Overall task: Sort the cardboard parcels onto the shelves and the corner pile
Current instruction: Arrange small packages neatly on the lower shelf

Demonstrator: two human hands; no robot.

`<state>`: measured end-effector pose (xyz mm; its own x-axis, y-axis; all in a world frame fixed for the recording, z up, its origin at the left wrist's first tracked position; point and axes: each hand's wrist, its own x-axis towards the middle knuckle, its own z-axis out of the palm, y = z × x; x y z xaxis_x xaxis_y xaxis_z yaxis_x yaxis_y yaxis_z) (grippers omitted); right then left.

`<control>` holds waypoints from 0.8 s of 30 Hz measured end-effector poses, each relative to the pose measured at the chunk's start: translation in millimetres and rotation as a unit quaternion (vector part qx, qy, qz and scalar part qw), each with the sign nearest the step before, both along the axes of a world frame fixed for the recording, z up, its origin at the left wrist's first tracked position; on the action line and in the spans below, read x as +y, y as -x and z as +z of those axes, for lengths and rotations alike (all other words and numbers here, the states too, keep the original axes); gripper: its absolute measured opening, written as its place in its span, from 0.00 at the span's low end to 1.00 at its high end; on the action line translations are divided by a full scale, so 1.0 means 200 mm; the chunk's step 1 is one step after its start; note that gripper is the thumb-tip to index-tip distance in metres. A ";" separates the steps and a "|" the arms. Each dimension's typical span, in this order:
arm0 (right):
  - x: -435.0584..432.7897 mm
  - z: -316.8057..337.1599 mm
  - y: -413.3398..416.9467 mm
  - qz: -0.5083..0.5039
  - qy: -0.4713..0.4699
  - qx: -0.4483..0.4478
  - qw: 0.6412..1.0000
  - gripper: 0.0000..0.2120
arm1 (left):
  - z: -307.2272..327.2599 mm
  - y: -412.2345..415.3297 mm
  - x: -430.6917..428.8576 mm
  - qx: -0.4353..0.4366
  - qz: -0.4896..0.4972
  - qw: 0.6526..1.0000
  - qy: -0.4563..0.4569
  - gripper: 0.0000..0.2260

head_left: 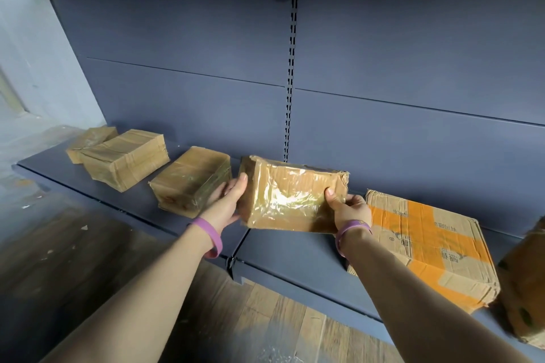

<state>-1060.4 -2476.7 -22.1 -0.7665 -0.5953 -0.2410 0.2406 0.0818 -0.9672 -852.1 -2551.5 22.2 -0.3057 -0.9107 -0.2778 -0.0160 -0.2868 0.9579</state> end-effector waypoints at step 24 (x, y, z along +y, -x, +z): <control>0.08 0.03 0.01 0.195 -0.005 -0.099 0.976 0.29 | -0.07 -0.15 -0.10 0.038 0.059 0.994 -0.083 0.20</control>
